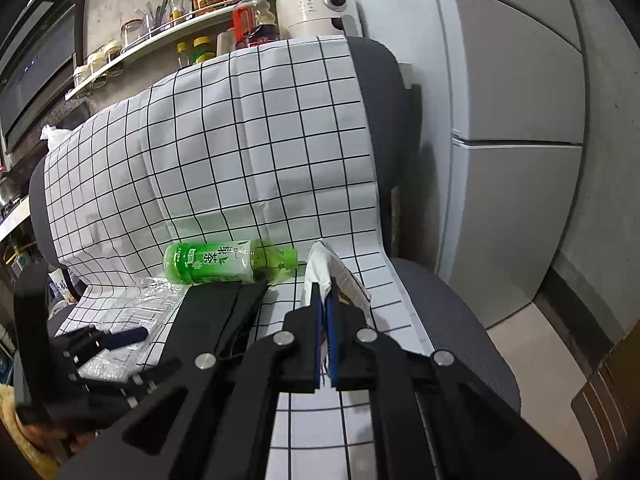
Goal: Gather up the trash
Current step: 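Grasp the black pad edge with the left gripper and lift it, then carry the black pad and white paper to the wastebasket and release both inside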
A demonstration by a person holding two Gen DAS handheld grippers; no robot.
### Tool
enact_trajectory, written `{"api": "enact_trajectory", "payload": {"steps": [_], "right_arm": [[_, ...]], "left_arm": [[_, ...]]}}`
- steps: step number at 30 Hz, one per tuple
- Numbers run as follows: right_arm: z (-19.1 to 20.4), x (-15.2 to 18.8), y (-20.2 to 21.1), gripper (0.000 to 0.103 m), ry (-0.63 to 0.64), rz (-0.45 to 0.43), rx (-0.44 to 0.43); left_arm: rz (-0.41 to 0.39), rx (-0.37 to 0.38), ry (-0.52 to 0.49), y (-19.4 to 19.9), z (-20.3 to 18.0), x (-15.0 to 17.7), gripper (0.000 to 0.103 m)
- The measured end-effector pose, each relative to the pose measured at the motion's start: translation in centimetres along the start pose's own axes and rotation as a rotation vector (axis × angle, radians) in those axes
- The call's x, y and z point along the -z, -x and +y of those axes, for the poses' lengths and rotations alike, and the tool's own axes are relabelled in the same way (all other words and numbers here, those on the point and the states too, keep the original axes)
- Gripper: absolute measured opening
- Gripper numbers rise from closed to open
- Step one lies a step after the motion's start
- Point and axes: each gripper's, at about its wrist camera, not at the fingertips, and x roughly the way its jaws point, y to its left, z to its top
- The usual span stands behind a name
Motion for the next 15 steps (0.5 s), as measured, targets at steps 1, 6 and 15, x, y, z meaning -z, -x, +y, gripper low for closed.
{"api": "enact_trajectory", "payload": {"steps": [1, 6, 15], "right_arm": [[-0.3, 0.1, 0.3, 0.003, -0.007, 0.0, -0.003], [-1.0, 0.3, 1.5, 0.003, -0.025, -0.004, 0.002], [-1.5, 0.4, 2.1, 0.003, -0.033, -0.009, -0.001]], "left_arm": [[0.006, -0.017, -0.034, -0.3, -0.9, 0.0, 0.075], [0.047, -0.119, -0.147, -3.2, -3.6, 0.4, 0.076], [0.081, -0.222, -0.191, -6.0, -4.0, 0.7, 0.074]]}}
